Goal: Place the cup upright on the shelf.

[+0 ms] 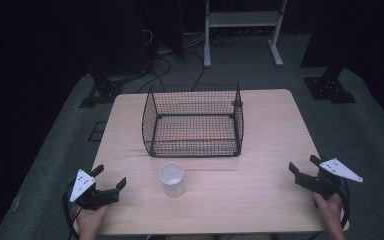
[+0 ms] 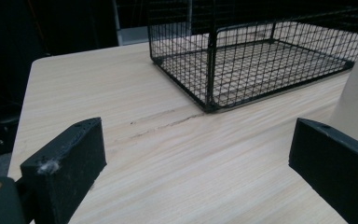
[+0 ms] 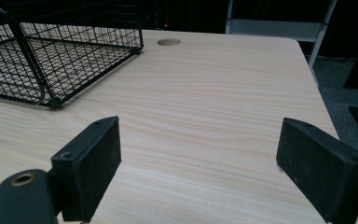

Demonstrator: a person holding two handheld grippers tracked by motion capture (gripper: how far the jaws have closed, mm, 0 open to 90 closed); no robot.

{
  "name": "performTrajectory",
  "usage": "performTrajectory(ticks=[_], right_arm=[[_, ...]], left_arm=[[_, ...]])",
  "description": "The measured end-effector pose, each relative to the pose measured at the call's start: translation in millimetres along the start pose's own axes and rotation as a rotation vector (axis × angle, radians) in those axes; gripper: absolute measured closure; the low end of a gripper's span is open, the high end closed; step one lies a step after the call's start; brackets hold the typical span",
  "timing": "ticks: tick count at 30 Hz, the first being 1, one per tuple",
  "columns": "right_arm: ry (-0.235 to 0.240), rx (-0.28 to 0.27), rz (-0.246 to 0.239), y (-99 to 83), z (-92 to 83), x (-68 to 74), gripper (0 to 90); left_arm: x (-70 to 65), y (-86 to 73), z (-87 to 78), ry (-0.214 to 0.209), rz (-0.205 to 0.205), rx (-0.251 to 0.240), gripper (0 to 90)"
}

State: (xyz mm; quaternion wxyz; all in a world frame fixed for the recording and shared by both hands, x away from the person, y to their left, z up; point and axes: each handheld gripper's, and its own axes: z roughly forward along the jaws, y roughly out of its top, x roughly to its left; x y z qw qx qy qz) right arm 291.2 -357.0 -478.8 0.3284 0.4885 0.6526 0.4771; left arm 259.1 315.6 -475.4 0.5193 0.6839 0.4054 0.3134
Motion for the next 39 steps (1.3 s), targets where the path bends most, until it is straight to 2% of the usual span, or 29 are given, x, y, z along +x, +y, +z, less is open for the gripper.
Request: performTrajectory(ticks=[9,13,17,22,23,29,30,33,37,39], right_arm=[[-0.005,-0.002,-0.001,-0.1,0.0,0.5,13.0],[-0.007,-0.001,0.0,-0.1,0.1,0.4,13.0],[-0.006,0.0,-0.005,0.0,0.2,1.0,13.0],[-0.006,0.002,-0.005,0.1,0.4,1.0,13.0],[-0.006,0.002,-0.005,0.1,0.4,1.1,13.0],[-0.007,0.003,-0.005,0.1,0.6,1.1,13.0],[-0.007,0.004,-0.005,0.1,0.6,1.3,13.0],[-0.006,0.004,-0.007,0.1,0.5,1.3,13.0],[-0.004,0.003,-0.003,0.1,0.6,0.9,13.0],[-0.003,0.003,-0.004,0.2,0.6,1.2,13.0]], left_arm=[[-6.9,6.6,1.8,-0.019,0.015,-0.008,3.0],[-11.8,14.8,4.3,-0.034,0.04,-0.014,3.0],[-16.1,20.0,6.6,-0.059,0.062,-0.005,3.0],[-22.8,18.0,8.4,-0.09,0.084,0.016,3.0],[-24.8,17.3,8.7,-0.11,0.09,0.024,3.0],[-30.3,15.9,5.9,-0.155,0.097,0.024,2.9],[-33.6,15.1,6.2,-0.174,0.106,0.039,2.4],[-37.8,14.7,5.7,-0.17,0.121,0.04,2.3],[-44.9,16.4,5.2,-0.204,0.131,0.031,2.3],[-49.5,17.5,6.1,-0.229,0.143,0.042,2.3]])
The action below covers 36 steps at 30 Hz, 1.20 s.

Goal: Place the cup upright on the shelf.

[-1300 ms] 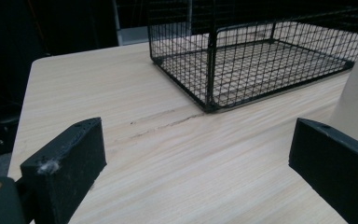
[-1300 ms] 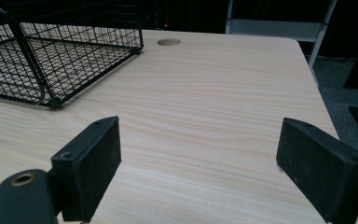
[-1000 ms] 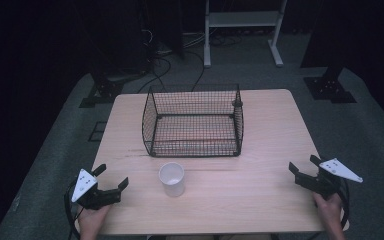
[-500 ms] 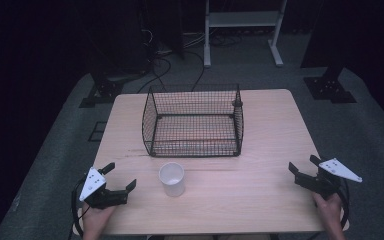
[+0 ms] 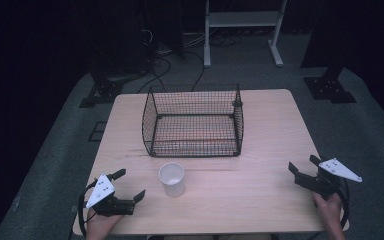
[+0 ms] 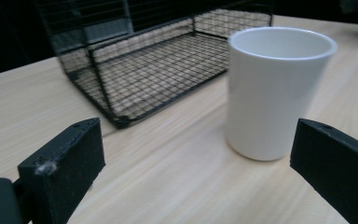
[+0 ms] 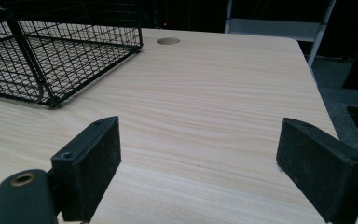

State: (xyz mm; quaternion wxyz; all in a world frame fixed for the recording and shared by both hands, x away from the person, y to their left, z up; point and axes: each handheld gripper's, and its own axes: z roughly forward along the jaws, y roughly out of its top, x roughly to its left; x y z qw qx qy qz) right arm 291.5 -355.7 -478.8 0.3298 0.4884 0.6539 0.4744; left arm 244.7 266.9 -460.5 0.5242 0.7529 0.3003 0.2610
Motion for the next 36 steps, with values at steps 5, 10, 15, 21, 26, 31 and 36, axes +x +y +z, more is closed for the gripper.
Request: performTrajectory(ticks=[5,10,15,21,26,31,36], right_arm=[[0.002,-0.001,0.002,0.0,0.0,-0.2,13.0],[0.002,-0.001,0.002,-0.1,-0.1,-0.3,13.0],[0.001,-0.001,0.004,-0.1,-0.1,-0.4,13.0],[0.001,-0.002,0.002,-0.1,-0.1,-0.3,13.0],[0.002,-0.002,0.003,-0.1,-0.2,-0.3,13.0],[0.002,-0.003,0.0,-0.1,-0.3,0.1,13.0],[0.003,-0.003,-0.001,-0.2,-0.3,0.3,13.0]], left_arm=[[-12.1,5.9,7.8,-0.062,0.04,0.026,2.3],[-17.9,6.3,15.5,-0.098,0.057,0.07,2.3],[-20.4,7.3,19.2,-0.123,0.06,0.077,2.3],[-24.9,13.1,27.0,-0.17,0.073,0.108,2.3],[-28.7,17.5,36.4,-0.199,0.084,0.134,2.3],[-34.0,22.0,47.3,-0.216,0.106,0.171,2.3],[-35.9,24.3,58.2,-0.232,0.111,0.205,2.3]])
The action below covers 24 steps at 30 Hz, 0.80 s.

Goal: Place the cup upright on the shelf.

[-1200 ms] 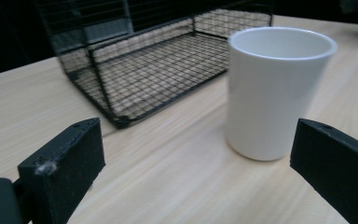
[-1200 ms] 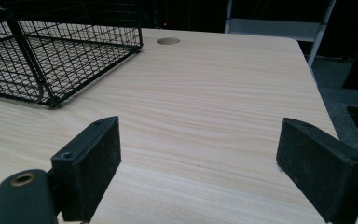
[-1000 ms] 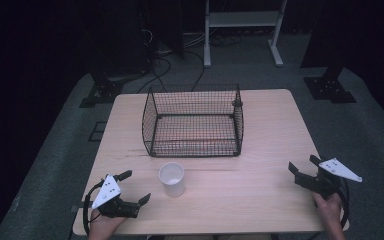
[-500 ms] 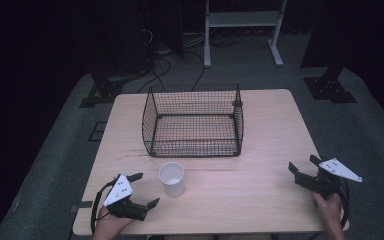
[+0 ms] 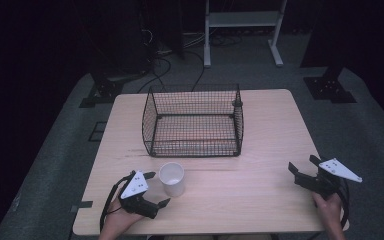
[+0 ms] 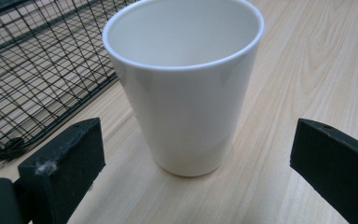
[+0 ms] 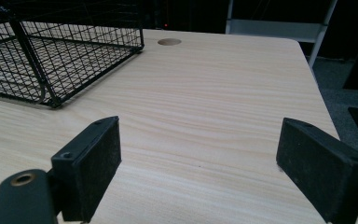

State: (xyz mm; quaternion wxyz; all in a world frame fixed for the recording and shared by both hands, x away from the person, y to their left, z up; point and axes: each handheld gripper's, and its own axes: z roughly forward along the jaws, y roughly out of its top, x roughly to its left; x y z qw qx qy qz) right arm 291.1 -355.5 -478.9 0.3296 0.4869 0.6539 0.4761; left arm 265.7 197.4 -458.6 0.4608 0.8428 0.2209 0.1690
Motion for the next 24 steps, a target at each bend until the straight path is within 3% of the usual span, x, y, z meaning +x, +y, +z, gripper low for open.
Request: performTrajectory(ticks=[24], right_arm=[[0.003,-0.002,0.0,0.0,0.1,0.1,13.0]], left_arm=[[5.9,21.1,30.4,-0.024,0.044,0.098,6.6]])
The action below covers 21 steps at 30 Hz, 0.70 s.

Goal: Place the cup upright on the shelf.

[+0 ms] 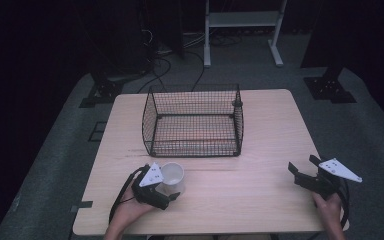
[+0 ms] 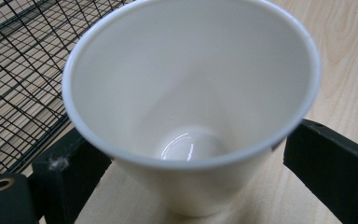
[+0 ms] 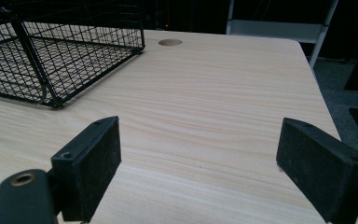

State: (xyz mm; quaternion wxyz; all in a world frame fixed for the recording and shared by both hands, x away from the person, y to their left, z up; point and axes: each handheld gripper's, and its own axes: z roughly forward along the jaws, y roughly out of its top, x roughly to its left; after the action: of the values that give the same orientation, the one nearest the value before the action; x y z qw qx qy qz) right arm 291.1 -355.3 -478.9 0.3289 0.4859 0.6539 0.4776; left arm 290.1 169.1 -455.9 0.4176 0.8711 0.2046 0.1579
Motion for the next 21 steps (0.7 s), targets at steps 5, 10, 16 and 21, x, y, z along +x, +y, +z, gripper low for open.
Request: performTrajectory(ticks=[5,10,16,21], right_arm=[[0.0,-0.001,0.001,0.0,0.1,-0.2,13.0],[0.001,-0.002,0.001,0.1,0.1,-0.3,13.0],[0.0,-0.002,0.002,0.1,0.1,-0.5,13.0],[0.001,-0.002,0.002,0.1,0.1,-0.5,13.0]], left_arm=[[3.2,3.7,1.1,-0.007,0.004,0.002,10.8],[5.9,8.1,0.4,-0.011,0.003,0.001,12.3],[6.8,11.2,-0.5,-0.023,0.012,-0.005,15.6],[7.5,10.9,-0.9,-0.027,0.008,-0.003,18.4]])
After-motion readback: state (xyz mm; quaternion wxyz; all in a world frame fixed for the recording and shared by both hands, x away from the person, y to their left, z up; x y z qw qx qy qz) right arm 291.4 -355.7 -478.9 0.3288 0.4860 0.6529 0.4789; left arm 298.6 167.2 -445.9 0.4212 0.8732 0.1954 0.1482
